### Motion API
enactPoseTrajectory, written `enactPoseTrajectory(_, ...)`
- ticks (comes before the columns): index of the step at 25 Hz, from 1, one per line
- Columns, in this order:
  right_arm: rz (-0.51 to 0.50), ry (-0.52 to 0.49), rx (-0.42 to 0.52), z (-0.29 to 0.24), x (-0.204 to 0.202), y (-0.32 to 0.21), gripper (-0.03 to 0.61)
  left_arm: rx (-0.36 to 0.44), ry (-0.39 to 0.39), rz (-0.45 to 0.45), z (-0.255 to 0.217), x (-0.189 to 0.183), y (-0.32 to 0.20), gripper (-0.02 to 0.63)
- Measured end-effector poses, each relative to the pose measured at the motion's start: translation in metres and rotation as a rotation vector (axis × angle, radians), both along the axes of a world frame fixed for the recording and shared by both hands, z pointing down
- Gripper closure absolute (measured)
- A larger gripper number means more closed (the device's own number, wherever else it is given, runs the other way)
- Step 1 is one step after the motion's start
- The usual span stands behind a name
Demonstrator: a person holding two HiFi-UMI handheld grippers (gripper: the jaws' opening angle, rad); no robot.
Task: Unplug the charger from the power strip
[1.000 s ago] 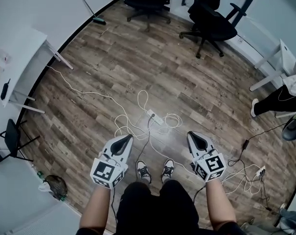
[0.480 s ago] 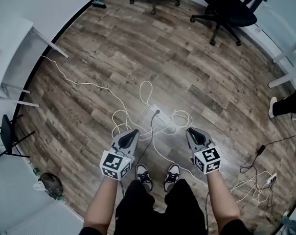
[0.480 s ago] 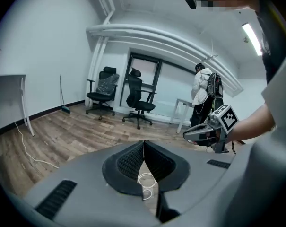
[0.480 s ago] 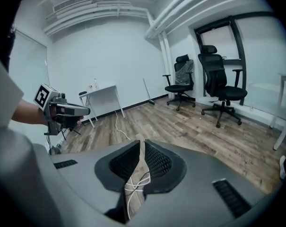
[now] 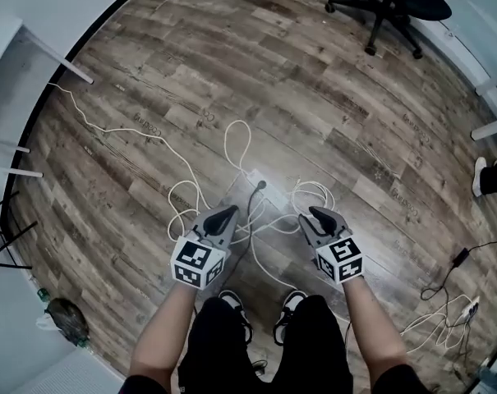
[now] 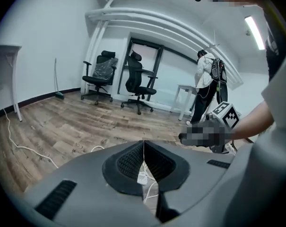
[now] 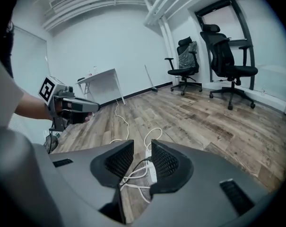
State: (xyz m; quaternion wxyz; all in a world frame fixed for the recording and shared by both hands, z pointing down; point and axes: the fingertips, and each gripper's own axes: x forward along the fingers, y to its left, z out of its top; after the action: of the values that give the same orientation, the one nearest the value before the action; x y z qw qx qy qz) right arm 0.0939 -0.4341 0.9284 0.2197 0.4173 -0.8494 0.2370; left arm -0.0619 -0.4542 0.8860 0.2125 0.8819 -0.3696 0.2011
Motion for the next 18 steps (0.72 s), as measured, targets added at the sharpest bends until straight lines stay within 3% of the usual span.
enactPoseTrajectory(11,-0.167,0.088,-0.129,0.25,-0.025,-0.012,0.446,-0.07,-0.06,0.09,0.238,0.011,-0.033,0.591)
enactPoseTrajectory(18,-0.192,0.131,-0.167,0.329,-0.027,-0.02,0.417,-0.098,-0.098,0.14,0.338,0.028,-0.056,0.591)
